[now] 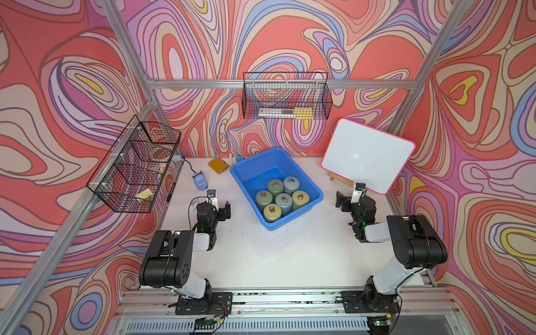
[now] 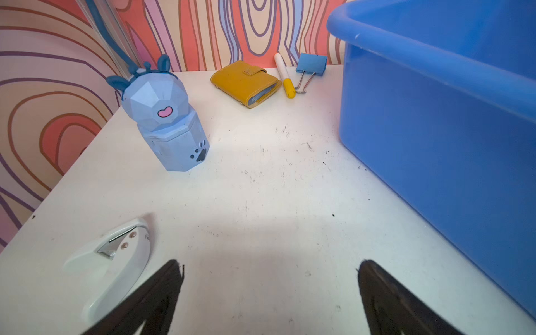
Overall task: Take the tea canister out of the basket
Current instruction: Adjust the basket at the center of the board.
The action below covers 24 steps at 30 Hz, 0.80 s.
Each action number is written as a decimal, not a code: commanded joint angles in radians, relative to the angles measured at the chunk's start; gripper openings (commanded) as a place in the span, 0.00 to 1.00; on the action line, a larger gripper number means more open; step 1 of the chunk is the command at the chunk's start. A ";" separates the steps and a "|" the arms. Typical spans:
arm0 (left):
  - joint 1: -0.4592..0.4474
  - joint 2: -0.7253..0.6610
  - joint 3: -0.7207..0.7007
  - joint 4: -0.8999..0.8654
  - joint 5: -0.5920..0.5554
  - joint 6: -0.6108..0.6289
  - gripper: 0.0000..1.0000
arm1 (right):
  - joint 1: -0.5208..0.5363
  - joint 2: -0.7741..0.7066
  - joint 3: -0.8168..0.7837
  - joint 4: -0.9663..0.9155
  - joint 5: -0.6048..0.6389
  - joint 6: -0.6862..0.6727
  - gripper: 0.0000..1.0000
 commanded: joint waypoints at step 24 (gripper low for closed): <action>0.004 -0.002 0.002 0.010 0.014 -0.006 0.99 | -0.001 0.003 0.010 -0.013 -0.018 -0.012 0.98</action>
